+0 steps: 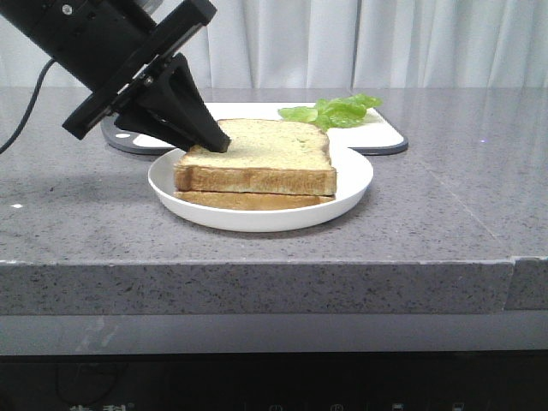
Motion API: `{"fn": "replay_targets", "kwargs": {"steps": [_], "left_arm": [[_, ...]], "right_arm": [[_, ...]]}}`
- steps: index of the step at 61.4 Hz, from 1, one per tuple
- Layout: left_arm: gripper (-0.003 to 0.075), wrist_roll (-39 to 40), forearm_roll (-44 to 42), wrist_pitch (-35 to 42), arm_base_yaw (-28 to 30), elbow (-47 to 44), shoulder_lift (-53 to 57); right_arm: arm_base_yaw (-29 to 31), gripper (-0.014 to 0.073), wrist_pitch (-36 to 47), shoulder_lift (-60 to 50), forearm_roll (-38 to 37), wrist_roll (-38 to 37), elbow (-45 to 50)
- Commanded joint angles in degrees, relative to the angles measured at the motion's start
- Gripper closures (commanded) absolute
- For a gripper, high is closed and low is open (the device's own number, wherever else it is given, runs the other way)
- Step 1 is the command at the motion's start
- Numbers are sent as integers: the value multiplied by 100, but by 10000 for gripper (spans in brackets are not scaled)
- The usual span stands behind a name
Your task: Left arm grabs bread, right arm adds lettuce
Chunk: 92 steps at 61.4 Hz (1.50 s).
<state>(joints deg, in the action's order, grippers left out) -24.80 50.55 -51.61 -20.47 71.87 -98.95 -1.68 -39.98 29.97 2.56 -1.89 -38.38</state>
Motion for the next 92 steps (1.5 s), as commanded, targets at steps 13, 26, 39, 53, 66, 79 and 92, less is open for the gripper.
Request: {"fn": "replay_targets", "kwargs": {"steps": [13,26,39,53,66,79,92], "left_arm": [[741,-20,-21,-20,-57,333,981],[741,205,-772,73,-57,279,1946],[741,643,-1579,514,-57,-302,2980],[741,995,-1991,563,327,-978,4059],[741,995,-2030,563,849,-1316,4757],[741,995,-2048,579,876,-1347,4952],[741,995,-2048,568,876,-1347,4952]], "right_arm": [[30,209,358,181,520,50,-260],[30,209,366,954,926,333,-556],[30,209,370,2185,1936,1008,-1137],[30,204,439,3653,3040,1848,-1985],[30,183,418,5139,4159,2630,-3060],[30,88,300,6428,4717,2820,-4164],[30,88,1,7669,4904,2820,-5292]]}}
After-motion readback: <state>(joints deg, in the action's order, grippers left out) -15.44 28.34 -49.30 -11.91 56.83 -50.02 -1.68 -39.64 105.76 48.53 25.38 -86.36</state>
